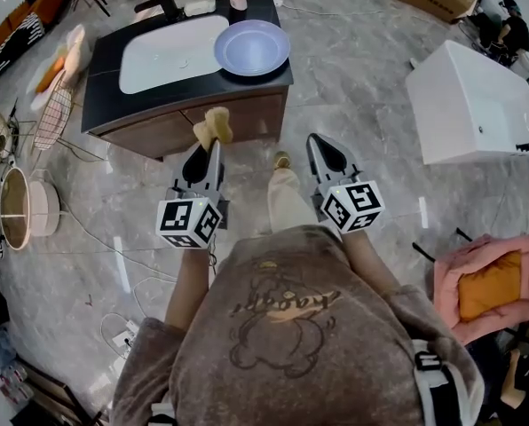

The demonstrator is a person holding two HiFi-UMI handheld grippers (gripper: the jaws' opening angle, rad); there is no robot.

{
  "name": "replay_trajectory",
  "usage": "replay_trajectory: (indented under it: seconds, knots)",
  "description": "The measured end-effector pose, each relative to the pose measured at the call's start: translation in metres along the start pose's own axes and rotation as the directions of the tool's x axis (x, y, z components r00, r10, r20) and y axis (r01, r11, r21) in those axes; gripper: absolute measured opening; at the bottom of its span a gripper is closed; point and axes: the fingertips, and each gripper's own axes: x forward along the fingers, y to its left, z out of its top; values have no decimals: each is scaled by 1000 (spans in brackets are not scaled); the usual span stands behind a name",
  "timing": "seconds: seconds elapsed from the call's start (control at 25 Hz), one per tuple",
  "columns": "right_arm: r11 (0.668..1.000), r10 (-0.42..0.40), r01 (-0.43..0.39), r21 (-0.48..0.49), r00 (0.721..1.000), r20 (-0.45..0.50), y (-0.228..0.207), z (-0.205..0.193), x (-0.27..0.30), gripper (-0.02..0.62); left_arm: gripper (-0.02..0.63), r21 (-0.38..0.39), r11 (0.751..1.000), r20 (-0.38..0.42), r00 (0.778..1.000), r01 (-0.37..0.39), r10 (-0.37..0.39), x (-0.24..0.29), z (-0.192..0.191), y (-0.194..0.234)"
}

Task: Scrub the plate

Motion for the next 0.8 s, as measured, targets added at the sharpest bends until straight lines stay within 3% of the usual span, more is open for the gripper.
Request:
replay_trajectory:
  seconds: [0.4, 0.8]
  knots:
    - [999, 33, -33, 14, 999, -26, -63, 19, 99, -2, 63, -12, 999, -12, 999, -31, 31, 100, 15, 44]
    - [996, 78, -75, 38, 995, -68, -145, 65, 206, -2, 63, -22, 996, -30, 996, -86, 86, 216, 61, 79]
